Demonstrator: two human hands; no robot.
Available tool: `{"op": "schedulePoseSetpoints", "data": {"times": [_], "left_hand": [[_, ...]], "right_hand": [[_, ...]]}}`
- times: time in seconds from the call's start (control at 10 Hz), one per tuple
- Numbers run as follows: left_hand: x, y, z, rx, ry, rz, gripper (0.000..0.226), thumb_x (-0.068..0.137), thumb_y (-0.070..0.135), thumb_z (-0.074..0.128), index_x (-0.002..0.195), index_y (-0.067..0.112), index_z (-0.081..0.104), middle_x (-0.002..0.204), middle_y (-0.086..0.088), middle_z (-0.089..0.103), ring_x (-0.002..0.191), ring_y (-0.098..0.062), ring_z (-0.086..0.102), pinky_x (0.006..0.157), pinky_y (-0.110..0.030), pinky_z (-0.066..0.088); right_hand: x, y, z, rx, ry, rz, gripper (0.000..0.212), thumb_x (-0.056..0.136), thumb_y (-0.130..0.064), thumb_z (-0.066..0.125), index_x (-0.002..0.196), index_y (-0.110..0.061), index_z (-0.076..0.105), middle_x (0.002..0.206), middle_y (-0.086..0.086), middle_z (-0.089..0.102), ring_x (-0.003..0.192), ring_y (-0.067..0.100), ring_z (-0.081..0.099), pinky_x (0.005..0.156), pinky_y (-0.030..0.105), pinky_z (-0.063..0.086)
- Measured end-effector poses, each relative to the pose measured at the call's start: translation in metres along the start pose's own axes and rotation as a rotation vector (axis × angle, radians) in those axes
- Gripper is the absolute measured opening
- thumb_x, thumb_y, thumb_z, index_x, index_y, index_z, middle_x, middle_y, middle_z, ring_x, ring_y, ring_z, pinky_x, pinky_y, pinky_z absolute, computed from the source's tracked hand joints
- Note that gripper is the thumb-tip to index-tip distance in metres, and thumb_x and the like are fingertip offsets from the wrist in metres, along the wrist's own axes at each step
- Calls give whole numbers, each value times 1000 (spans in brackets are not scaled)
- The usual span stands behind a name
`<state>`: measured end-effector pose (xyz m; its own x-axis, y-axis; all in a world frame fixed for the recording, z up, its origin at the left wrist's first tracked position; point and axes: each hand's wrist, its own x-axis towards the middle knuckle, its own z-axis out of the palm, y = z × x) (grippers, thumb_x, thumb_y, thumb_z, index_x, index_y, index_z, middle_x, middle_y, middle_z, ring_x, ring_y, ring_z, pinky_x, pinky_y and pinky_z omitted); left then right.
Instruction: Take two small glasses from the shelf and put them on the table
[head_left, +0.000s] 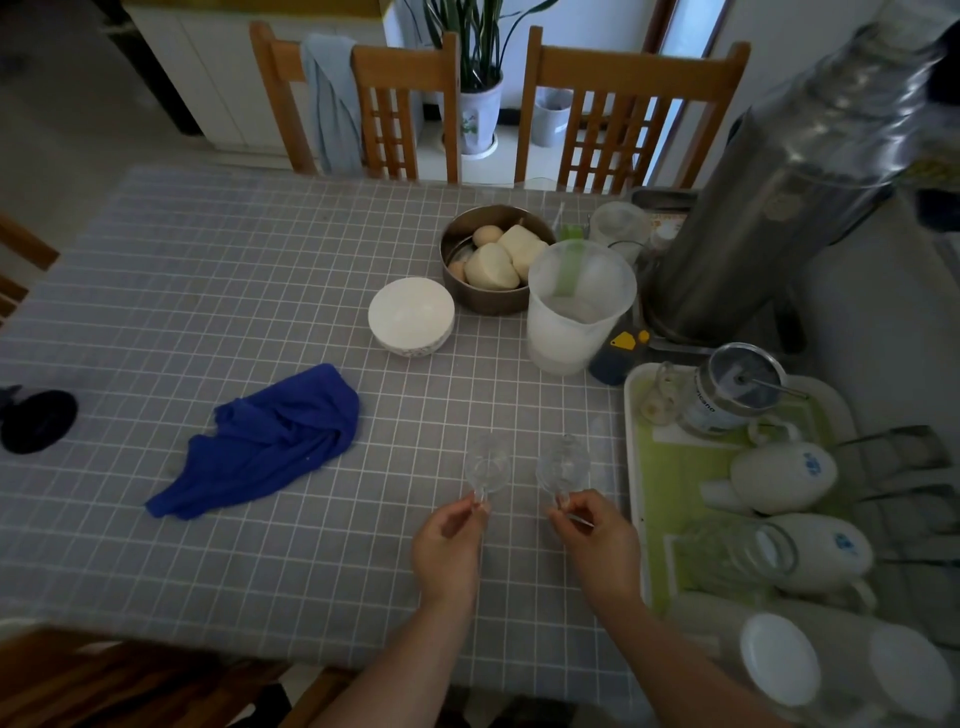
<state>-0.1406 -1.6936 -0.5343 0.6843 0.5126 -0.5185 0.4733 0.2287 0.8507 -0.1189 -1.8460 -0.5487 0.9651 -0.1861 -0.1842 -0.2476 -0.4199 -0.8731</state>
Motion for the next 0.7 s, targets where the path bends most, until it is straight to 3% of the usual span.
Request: {"op": "schedulePoseSetpoints", "data": {"times": [0.2,0.4,0.5,0.6,0.7], "left_hand": [[1,1,-1,37,-7,11,15,76,18,75,78,32,70,80,14,71,76,2,65,65,-16,47],[4,1,-3,84,-35,38,14,76,15,74,87,23,71,85,9,71,80,-3,65,66,-15,45],[9,5,-6,110,-101,32,15,76,12,74,86,22,68,87,4,71,84,-9,66,68,-17,46],[16,12,-8,179,-192,7,28,75,8,74,99,18,64,102,-2,68,94,-15,63,81,-25,49],[17,23,-17,271,-268,8,50,74,11,76,118,17,54,119,0,56,113,-19,53,94,-32,43]], "right_hand": [[-3,-2,1,-18,1,16,27,75,-10,76,65,-28,59,71,-6,69,69,2,64,65,22,51],[-2,-2,1,-11,-3,27,28,75,-11,76,65,-31,59,67,-7,68,66,0,63,59,7,45],[-1,-3,0,-11,-25,36,27,75,-11,77,66,-30,60,68,-6,68,65,2,62,59,7,45],[2,-9,-1,-28,-43,72,22,75,-16,78,78,-28,60,78,-7,68,74,9,64,65,16,46],[0,-16,-7,-52,-40,169,53,70,-23,83,113,-12,55,110,3,63,100,20,60,87,34,49]]}}
